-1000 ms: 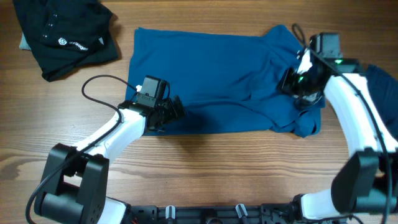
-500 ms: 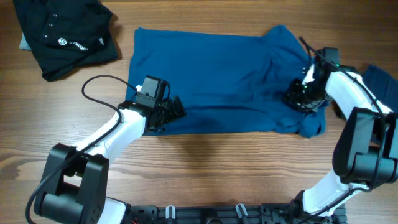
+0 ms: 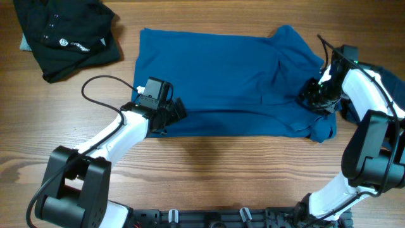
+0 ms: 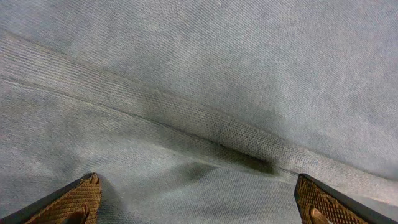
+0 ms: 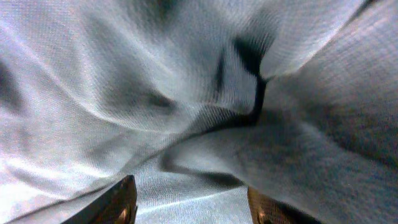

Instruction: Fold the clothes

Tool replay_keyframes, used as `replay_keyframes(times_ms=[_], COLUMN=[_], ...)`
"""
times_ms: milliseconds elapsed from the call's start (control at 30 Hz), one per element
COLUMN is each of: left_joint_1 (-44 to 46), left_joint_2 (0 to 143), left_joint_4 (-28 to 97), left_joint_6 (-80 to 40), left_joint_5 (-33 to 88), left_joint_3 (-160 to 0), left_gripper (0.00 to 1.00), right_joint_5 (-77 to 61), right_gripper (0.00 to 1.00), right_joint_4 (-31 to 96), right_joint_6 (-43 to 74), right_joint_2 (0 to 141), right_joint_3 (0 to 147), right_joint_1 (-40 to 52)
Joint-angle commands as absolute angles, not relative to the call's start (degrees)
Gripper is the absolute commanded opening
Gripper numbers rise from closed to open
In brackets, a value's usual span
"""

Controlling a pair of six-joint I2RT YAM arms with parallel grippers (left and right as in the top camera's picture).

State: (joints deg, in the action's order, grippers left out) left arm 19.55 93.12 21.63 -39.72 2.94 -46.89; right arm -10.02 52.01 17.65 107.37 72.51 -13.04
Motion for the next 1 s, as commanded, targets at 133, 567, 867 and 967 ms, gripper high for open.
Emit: replay_keyframes(times_ms=[133,567,867,967], left_joint_1=[19.6,19.6,19.5,19.3], left_joint_2=[92.2,73.9,85.3,90.7], left_joint_4=[22.4,16.0,5.2,2.0], left_joint_6=[-34.8,-33.2,-33.2,-33.2], left_joint_5=[-0.1,-0.1,-0.1,0.1], left_joint_3=[-47.2,-47.3,-47.3,-47.3], left_gripper=[1.0,1.0,0.92,0.73], right_joint_5=[-9.0,-25.1,-22.9,-18.6], right_gripper=[0.58,0.66,0.12,0.1], right_joint_4=[57.4,50.9,41.8,41.6], right_joint_6=[16.4,9.4,13.5,15.4], right_joint_2=[102.1,95.7,107.5,110.5], right_joint_3=[80.4,80.4,80.4,80.4], right_joint_1=[-13.5,-9.6,-4.0,-4.0])
